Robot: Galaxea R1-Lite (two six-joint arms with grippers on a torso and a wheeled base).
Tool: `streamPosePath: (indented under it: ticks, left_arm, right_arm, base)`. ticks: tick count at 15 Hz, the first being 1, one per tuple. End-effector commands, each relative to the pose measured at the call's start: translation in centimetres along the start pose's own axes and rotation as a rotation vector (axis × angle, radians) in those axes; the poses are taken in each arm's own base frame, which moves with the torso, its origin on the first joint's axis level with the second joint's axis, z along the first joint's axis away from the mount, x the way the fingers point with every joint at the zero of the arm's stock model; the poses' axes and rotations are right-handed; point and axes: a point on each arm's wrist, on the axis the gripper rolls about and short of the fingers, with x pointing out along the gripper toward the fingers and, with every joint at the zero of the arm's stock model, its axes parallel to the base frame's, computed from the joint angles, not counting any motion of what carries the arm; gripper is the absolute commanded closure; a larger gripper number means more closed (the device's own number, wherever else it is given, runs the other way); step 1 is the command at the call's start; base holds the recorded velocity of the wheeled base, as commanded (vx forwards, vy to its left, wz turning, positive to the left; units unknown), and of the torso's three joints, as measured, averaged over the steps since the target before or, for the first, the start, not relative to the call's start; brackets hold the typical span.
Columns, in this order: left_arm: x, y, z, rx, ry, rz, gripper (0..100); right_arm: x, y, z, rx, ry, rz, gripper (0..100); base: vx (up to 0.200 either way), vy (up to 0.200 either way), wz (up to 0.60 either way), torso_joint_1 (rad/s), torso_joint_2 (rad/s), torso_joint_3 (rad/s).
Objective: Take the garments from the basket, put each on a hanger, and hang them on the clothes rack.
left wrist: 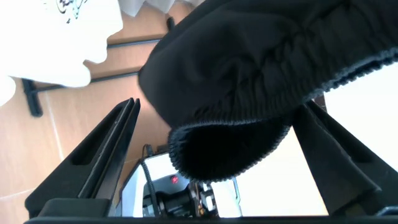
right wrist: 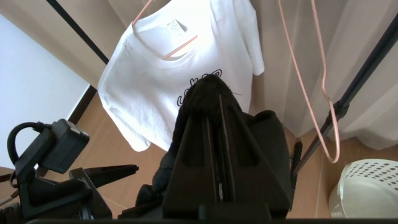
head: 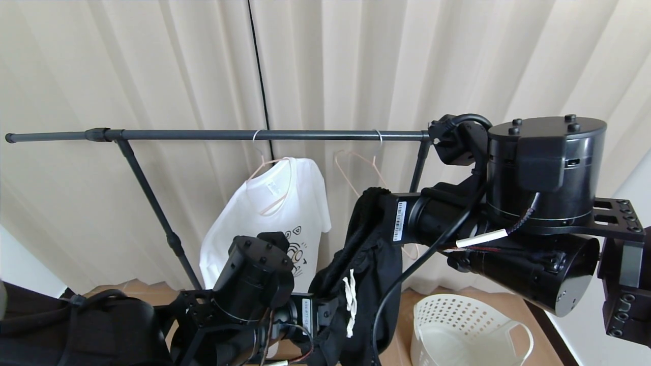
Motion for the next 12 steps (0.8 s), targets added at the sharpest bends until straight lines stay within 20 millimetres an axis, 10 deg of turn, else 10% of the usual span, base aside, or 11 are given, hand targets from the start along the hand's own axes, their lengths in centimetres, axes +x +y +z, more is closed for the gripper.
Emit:
streamPosePath:
  ticks: [1,12]
  left_arm:
    - [-1.2,0.0,-0.6,0.034,-0.008,-0.024,0]
    - [1.2,-1.2,-2.4,0.121,-0.033,-0.091,0]
  right_arm:
    - [-0.1,0.0,0.0,0.000,-0.001,0.001,100]
    - [0.0,0.0,-0.1,-0.002,0.003,-0.001,100]
  base:
    - [0.000,0.000,0.00,0.000,0.00,0.000]
    - [0.000,0.000,0.00,0.000,0.00,0.000]
